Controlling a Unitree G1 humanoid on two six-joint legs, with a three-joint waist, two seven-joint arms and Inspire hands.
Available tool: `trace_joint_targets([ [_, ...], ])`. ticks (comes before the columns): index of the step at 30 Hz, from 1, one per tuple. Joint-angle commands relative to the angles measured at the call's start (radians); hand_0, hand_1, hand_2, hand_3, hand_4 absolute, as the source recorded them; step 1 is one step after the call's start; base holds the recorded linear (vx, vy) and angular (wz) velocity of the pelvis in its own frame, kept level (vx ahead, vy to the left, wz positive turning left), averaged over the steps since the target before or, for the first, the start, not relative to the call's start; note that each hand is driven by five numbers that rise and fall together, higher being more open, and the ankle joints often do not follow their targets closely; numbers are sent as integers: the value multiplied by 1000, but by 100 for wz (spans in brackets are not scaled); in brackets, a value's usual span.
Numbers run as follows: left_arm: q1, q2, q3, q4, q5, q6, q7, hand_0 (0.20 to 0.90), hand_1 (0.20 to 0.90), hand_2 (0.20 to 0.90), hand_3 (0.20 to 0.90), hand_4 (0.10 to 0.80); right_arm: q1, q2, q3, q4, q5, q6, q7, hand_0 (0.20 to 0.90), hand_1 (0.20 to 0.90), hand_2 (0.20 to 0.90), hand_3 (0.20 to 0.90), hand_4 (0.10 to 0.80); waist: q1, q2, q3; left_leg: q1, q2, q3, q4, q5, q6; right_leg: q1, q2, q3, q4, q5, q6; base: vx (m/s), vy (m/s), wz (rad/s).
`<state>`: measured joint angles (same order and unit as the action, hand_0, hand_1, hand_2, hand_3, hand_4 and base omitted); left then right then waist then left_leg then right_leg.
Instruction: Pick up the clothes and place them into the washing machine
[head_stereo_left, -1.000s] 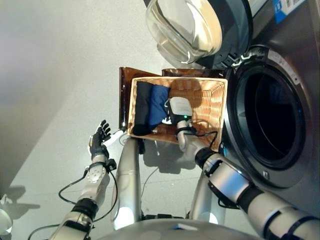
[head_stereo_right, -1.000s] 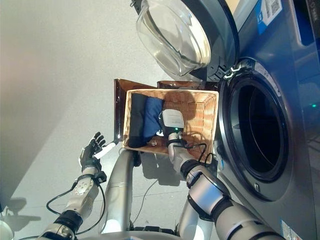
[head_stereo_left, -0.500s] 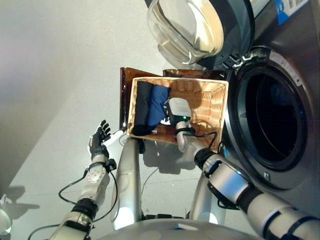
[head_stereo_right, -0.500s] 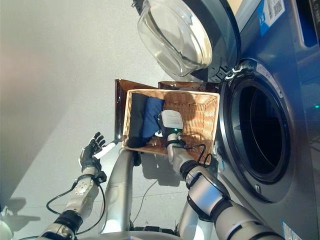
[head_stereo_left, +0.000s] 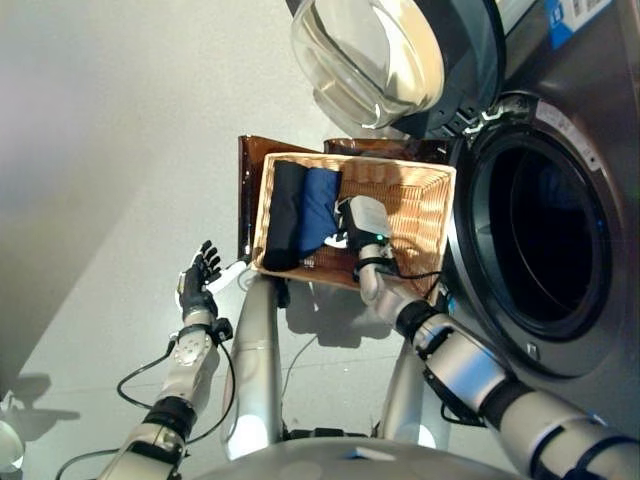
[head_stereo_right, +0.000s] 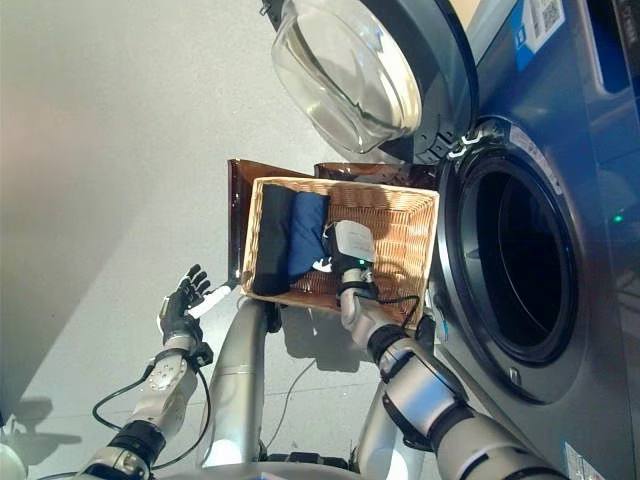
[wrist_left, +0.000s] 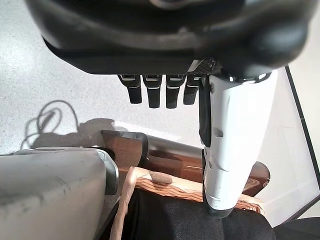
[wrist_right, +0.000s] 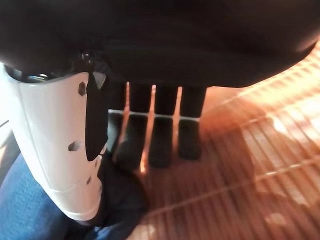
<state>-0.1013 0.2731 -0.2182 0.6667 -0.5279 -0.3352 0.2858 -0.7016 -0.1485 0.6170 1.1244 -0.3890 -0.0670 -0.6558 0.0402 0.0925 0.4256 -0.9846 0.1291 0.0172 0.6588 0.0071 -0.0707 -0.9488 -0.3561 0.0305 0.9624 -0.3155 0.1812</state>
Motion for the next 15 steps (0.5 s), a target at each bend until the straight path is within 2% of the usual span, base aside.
trace_joint_targets([
  [1, 40, 66, 22, -44, 11, -75, 32, 900, 900, 900, 900, 800, 6, -53, -64, -108, 49, -62, -63, 200, 200, 200, 200, 300, -7, -4, -23, 61, 51, -30, 79, -143, -55, 33, -31, 58, -225, 247, 0, 0, 0, 0],
  [2, 40, 65, 27, -36, 12, -73, 31, 900, 900, 900, 900, 800, 18, -64, -75, -120, 57, -65, -64, 200, 200, 200, 200, 300, -10, -5, -24, 61, 52, -29, 81, -143, -54, 32, -31, 57, -224, 247, 0, -82, 5, -2],
  [3, 38, 65, 28, -37, 12, -73, 31, 900, 900, 900, 900, 800, 16, -65, -75, -121, 57, -65, -64, 200, 200, 200, 200, 300, -11, -5, -23, 53, 49, -24, 59, -102, -46, 27, -32, 55, -251, 287, -6, -84, 10, -3],
  [4, 42, 66, 34, -33, 12, -75, 32, 900, 900, 900, 900, 800, 28, -80, -89, -137, 68, -71, -64, 200, 200, 200, 200, 300, -14, -7, -25, 53, 50, -25, 61, -103, -45, 26, -32, 56, -251, 288, -5, 9, -8, -4],
  [5, 45, 64, 40, -32, 12, -77, 32, 900, 900, 900, 900, 800, 57, -101, -109, -159, 80, -82, -69, 200, 200, 200, 200, 300, -20, -9, -27, 60, 56, -30, 85, -145, -54, 32, -32, 59, -226, 248, 2, 101, -25, -5],
  [6, 46, 62, 43, -30, 12, -76, 32, 900, 900, 900, 900, 800, 69, -112, -117, -169, 82, -84, -70, 200, 200, 200, 200, 300, -24, -11, -29, 60, 57, -30, 84, -145, -55, 32, -32, 58, -228, 248, 2, 7, -7, -5],
  [7, 44, 62, 43, -31, 12, -77, 32, 900, 900, 900, 900, 800, 67, -113, -118, -170, 82, -84, -71, 200, 200, 200, 200, 300, -25, -11, -28, 52, 53, -25, 62, -105, -46, 27, -33, 55, -254, 288, -4, -87, 6, -5],
  [12, 58, 58, 68, -28, 16, -82, 30, 900, 900, 900, 900, 800, 134, -163, -160, -192, 79, -90, -75, 200, 200, 200, 200, 300, -36, -20, -32, 54, 56, -26, 57, -104, -46, 31, -33, 50, -258, 287, -2, 0, -9, -2],
  [13, 61, 58, 69, -31, 16, -83, 29, 900, 900, 900, 900, 800, 143, -167, -163, -194, 78, -90, -73, 200, 200, 200, 200, 300, -35, -20, -33, 61, 61, -32, 80, -145, -56, 36, -32, 52, -230, 247, 4, 0, 0, 0],
  [14, 60, 58, 70, -31, 15, -83, 29, 900, 900, 900, 900, 800, 141, -168, -163, -195, 78, -90, -73, 200, 200, 200, 200, 300, -36, -21, -32, 53, 57, -27, 59, -106, -47, 30, -33, 49, -256, 287, -2, 0, 0, 0],
  [15, 64, 59, 72, -36, 16, -83, 28, 900, 900, 900, 900, 800, 148, -173, -165, -192, 75, -87, -71, 200, 200, 200, 200, 300, -37, -22, -33, 53, 59, -26, 60, -106, -47, 31, -33, 49, -255, 286, -3, -95, 6, -2],
])
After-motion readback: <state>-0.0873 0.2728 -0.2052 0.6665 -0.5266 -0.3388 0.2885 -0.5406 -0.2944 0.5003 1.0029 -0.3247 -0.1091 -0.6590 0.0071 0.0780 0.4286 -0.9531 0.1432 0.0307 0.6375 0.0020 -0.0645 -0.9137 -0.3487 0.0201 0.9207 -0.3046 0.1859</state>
